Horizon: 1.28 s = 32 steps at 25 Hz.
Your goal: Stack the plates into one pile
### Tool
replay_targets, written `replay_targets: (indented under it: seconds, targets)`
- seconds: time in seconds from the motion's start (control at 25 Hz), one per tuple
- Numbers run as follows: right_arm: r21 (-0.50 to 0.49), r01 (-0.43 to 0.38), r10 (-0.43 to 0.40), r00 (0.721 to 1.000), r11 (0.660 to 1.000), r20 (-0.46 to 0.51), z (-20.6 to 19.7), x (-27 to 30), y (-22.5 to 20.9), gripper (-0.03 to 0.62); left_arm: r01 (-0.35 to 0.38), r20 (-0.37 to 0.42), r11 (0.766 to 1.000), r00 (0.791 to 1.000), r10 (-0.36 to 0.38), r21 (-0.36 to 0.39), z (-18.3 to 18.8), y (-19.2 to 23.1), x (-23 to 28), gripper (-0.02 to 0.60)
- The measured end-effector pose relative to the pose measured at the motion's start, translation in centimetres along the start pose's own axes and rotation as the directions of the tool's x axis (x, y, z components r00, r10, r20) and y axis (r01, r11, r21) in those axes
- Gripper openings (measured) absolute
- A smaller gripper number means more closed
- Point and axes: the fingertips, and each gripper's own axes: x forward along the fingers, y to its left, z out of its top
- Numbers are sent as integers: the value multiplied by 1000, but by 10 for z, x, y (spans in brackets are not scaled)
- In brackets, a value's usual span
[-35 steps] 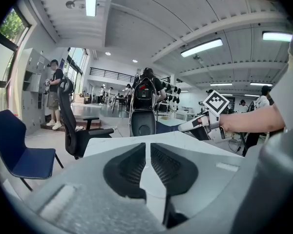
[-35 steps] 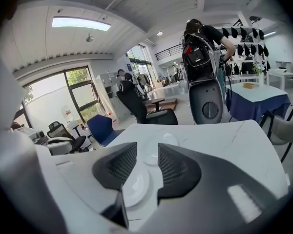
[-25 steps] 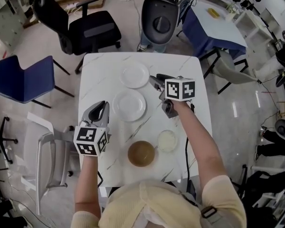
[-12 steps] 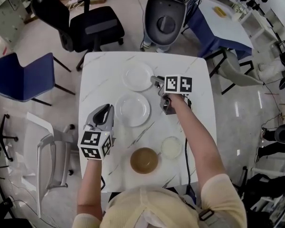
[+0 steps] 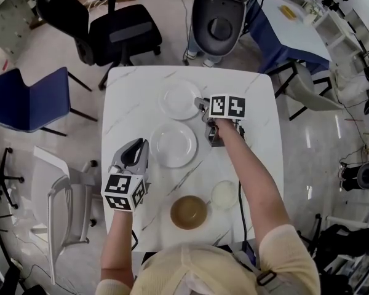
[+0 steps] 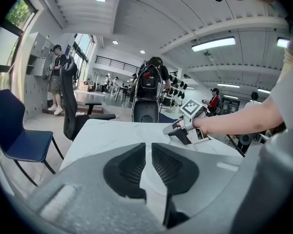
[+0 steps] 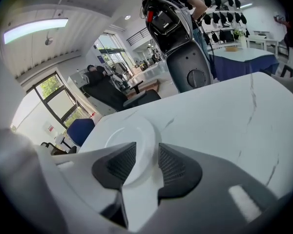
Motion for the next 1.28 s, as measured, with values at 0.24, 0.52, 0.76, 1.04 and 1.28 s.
replay_targets:
  seconds: [0.24,0.52,0.76,1.04,1.28]
  targets:
    - [-49,32,-33,999,998,-20,0,7,4,145,2,-10,1000,1000,-2,-7,-5,0,5,37]
    - [-85,89,-91,996,992,-13,-3,8,2,104,7,-18,1000,1000,-7,-11,-9,-1,8,37]
    - [-52,98,-98,995,994,-4,-1,5,0,97,1,-23,1000,1000,-1,-5,-8,-4,8,37]
    - [117,3,-15,995,993,99,7,-13,2,48,-25,-8,1000,1000,25,3,-3,4,-3,37]
    - [165,-72,44,985,984,169,12,-32,16,31,-19,8,1000,1000,19,15,4,-2,-9,34]
